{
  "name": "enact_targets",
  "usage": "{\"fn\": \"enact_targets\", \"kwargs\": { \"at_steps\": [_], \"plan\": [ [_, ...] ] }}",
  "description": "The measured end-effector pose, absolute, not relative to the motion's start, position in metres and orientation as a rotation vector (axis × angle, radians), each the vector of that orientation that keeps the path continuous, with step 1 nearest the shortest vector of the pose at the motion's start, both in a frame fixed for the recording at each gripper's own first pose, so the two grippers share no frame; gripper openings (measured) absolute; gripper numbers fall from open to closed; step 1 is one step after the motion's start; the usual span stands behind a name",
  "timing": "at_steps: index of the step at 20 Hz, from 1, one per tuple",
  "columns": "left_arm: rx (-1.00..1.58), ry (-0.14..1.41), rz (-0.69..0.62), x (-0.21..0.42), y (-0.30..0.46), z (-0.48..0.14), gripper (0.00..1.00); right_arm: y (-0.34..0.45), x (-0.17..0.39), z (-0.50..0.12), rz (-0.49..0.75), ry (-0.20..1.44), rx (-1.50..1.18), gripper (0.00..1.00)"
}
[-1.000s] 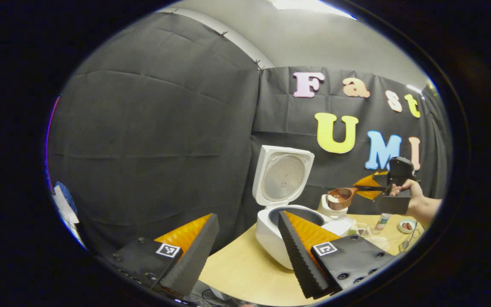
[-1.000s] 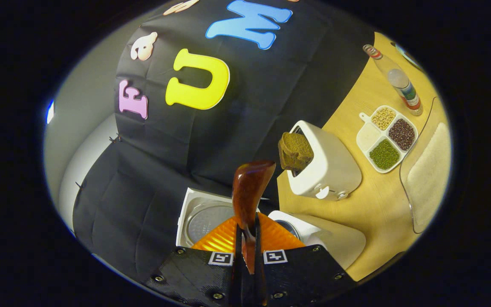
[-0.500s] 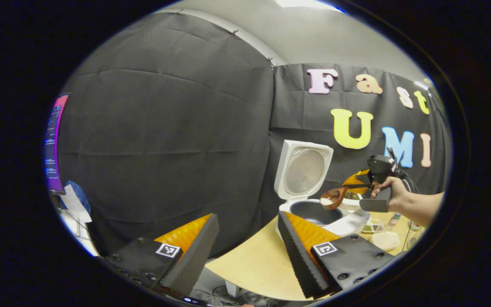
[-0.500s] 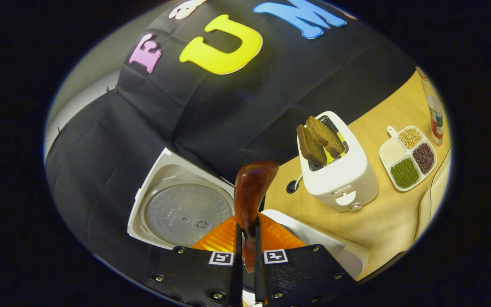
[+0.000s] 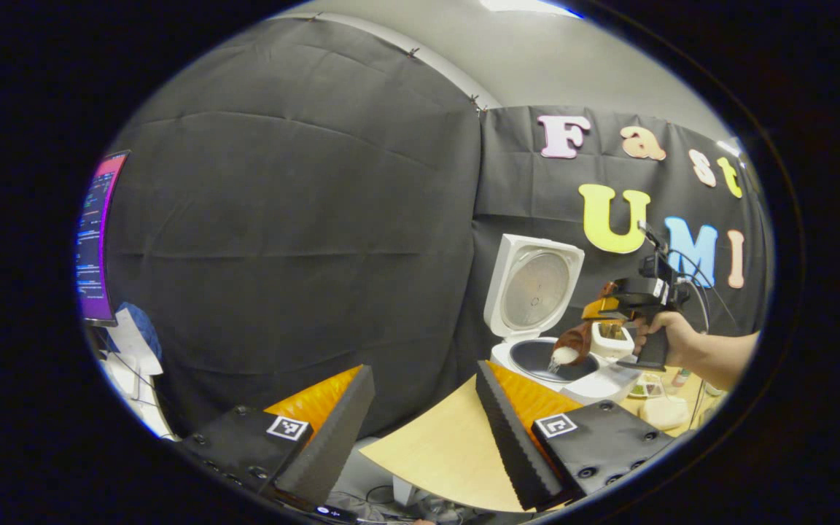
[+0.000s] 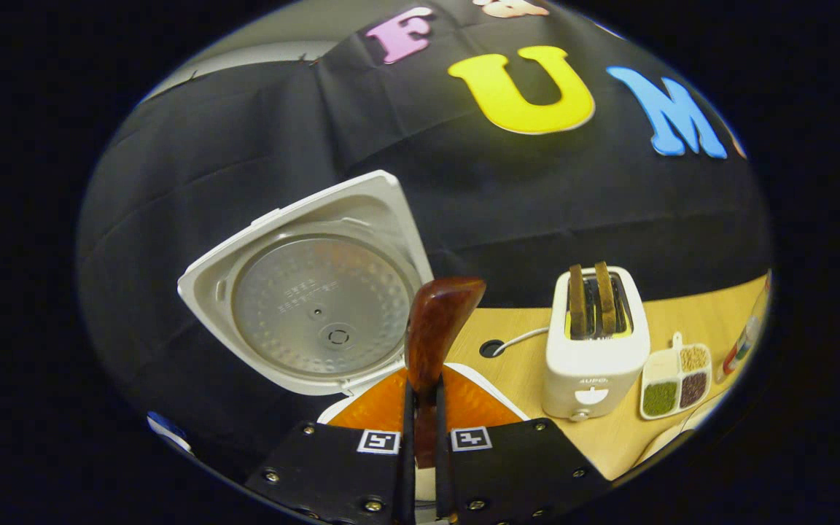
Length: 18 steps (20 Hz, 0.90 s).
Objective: Close the left gripper, press the button to open the rice cooker; take a wooden spoon from the chopstick holder with the right hand, scoop a spoonful of rice and pour it into the rice cooker, then put the wooden spoon back into the chopstick holder.
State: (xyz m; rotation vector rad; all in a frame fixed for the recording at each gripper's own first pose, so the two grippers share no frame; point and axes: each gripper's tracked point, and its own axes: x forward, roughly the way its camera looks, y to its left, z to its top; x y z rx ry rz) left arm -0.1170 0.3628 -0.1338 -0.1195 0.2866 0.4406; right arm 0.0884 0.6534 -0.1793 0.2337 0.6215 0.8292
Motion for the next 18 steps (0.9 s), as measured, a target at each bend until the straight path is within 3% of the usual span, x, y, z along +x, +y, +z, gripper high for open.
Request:
{"fn": "enact_targets", "kwargs": {
  "at_steps": [11, 18],
  "plan": [
    [-0.105, 0.287, 0.414, -0.101, 0.352, -0.135, 0.99, 0.657, 0.062, -0.152, 0.948, 0.230, -0.320, 0.11],
    [-0.097, 0.276, 0.379, -0.098, 0.339, -0.125, 0.97, 0.648, 0.065, -0.158, 0.972, 0.324, -0.243, 0.12]
  ]
}}
